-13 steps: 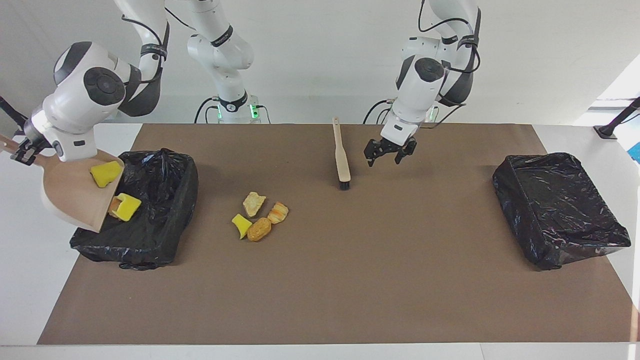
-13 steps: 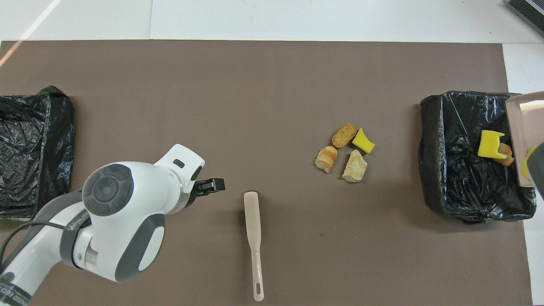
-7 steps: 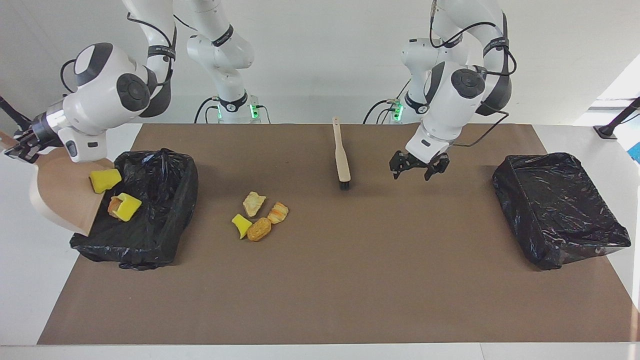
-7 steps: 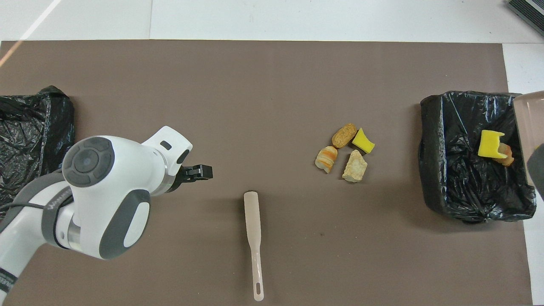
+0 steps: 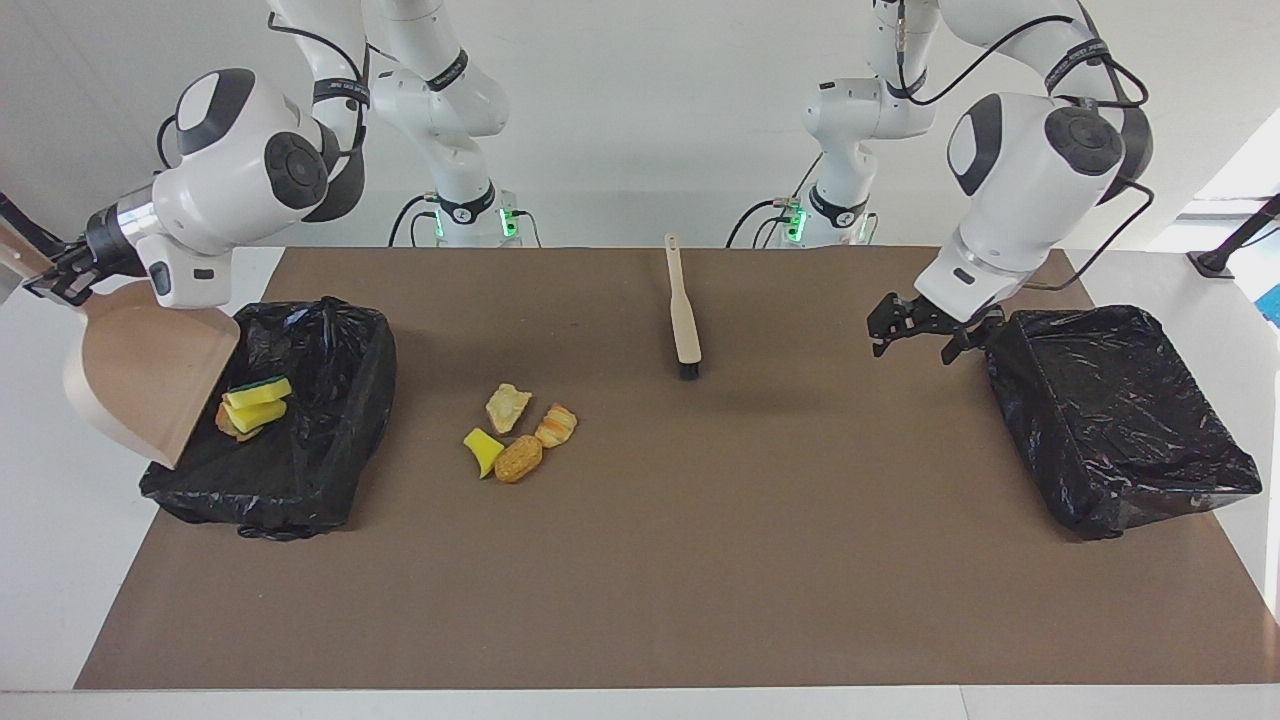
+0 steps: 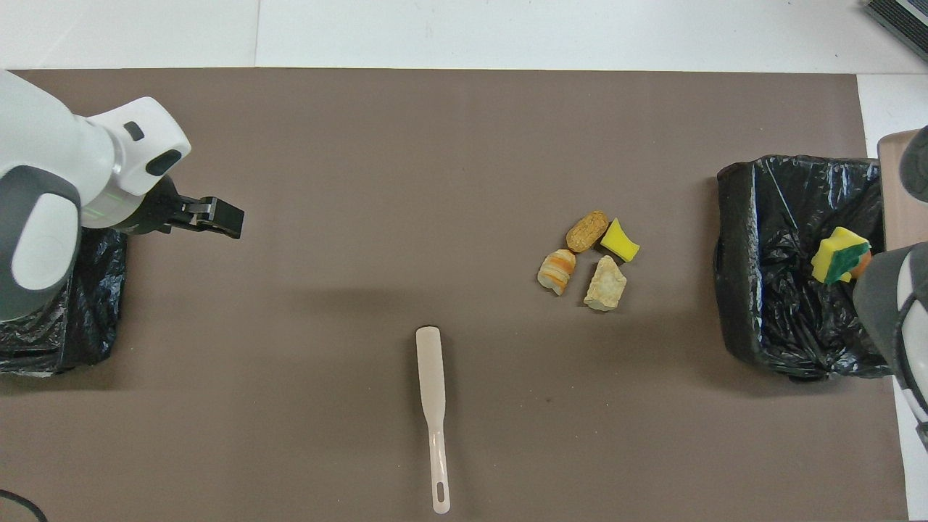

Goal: Sweep and dump trash in bin
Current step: 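Return the dustpan to the table center with the right gripper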

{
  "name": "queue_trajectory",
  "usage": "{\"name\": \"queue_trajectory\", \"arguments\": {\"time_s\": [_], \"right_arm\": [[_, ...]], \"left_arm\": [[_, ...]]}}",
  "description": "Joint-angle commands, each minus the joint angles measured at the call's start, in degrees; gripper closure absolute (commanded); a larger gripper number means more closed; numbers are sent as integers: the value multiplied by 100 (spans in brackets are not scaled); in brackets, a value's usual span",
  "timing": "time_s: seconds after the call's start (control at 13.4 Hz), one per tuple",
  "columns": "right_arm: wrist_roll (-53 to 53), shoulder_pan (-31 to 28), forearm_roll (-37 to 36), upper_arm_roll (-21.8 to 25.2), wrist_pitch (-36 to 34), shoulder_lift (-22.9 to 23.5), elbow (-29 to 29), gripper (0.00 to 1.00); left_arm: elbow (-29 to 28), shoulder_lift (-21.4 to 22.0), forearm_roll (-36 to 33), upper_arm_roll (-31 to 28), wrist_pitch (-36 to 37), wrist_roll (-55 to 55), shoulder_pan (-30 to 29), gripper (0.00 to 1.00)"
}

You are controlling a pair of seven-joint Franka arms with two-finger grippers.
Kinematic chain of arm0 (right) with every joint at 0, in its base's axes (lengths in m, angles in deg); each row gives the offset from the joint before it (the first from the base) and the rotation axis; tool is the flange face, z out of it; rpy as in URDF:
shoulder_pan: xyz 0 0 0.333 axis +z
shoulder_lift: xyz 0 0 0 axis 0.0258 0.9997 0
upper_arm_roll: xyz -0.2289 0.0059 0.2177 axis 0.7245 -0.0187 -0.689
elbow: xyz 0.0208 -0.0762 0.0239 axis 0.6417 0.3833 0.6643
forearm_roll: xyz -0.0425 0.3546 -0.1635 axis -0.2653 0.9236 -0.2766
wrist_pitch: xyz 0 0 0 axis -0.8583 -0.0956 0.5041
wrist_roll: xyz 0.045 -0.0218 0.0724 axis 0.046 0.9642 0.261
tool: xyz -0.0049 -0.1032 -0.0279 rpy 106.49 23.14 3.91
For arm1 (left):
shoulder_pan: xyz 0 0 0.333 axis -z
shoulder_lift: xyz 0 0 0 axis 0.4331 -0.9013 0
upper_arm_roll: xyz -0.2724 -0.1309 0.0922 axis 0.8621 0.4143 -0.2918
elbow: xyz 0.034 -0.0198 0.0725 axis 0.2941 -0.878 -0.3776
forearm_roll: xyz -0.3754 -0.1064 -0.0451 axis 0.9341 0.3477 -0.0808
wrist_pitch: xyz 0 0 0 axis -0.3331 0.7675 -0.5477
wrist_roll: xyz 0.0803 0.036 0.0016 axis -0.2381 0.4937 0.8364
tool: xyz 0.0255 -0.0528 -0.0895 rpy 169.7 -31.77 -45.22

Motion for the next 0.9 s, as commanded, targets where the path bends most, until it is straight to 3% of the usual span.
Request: {"name": "queue_trajectory", "arguments": {"time_s": [0.0,0.22,0.45,0.82], "right_arm": [[-910,12,902,-99,-651,-201,-515,100],[-3194,327,1832,-363,-1162,-263,-525,100],[-4848,399,3229,-381,-1146,-255,-525,100],[-6487,1127,4908,-451,-1172,87,-841,100]], "left_arm": [[127,107,4,56,290,-103,-281,0],[354,204,-13,64,641,-59,-335,0],[681,177,-48,65,1231,-41,-353,0],[655,283,-84,47,1196,-103,-432,0]]}}
